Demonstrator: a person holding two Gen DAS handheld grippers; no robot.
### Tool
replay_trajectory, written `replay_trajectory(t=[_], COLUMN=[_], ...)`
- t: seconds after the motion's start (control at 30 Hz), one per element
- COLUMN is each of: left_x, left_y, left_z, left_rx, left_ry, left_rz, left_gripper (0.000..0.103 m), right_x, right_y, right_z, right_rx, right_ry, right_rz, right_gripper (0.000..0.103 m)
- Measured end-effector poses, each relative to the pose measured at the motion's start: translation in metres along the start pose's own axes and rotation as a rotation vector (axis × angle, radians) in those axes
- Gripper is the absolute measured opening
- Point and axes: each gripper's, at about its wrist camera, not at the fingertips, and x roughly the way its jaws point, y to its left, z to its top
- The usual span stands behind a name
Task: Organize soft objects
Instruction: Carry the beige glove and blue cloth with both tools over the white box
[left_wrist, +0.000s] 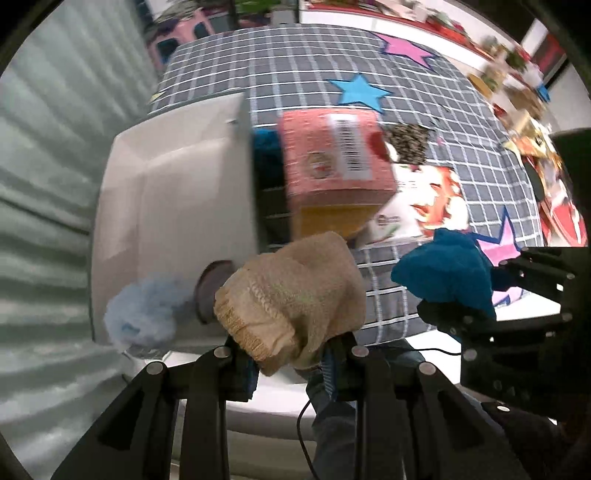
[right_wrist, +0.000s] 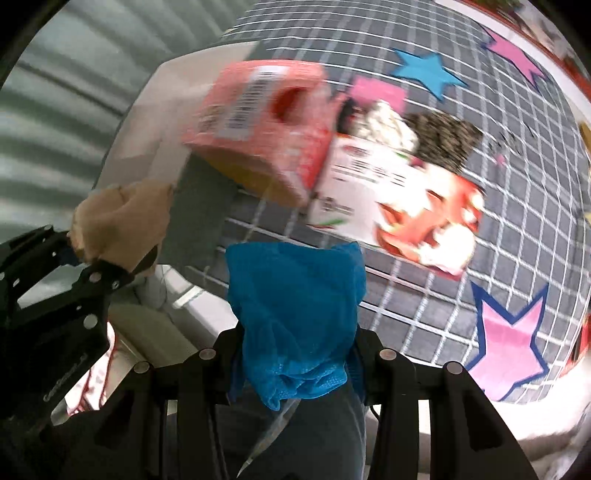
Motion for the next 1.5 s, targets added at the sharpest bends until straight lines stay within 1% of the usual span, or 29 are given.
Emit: replay_trajectory(t=[0.33, 0.6, 0.73, 1.07, 1.3, 1.5], left_x=[-0.006, -0.006, -0.007, -0.007, -0.005, -0.008], left_y=[0.043, 0.071, 0.084, 0.103, 0.121, 0.138], left_z=[-0.011, -0.015, -0.015, -0.011, 0.005, 0.017], left_rx=[-0.126, -0.207, -0.240, -0.274, -0.312, -0.338], left_ry=[-0.022, -0.029, -0.030, -0.028, -0.034, -0.052], left_rz=[0.008, 0.010, 0.016, 0.030, 0.044, 0.068], left_gripper=[0.029, 0.029, 0.029, 0.029, 0.029, 0.029], right_x=[0.005, 0.004, 0.004, 0.005, -0.001, -0.008], right_y=[0.059, 0.093, 0.102, 0.118, 0.129, 0.138], right_z=[0.023, 0.039, 0.050, 0.077, 0.098, 0.122], right_rx=[-0.159, -0.250, -0.277, -0.323, -0.343, -0.358], right_ry=[0.012, 0.022, 0.020, 0.010, -0.013, -0.057], right_rz=[-0.022, -0.031, -0.031, -0.021, -0.025, -0.038], right_gripper=[0.046, 0.046, 0.046, 0.046, 0.046, 0.046])
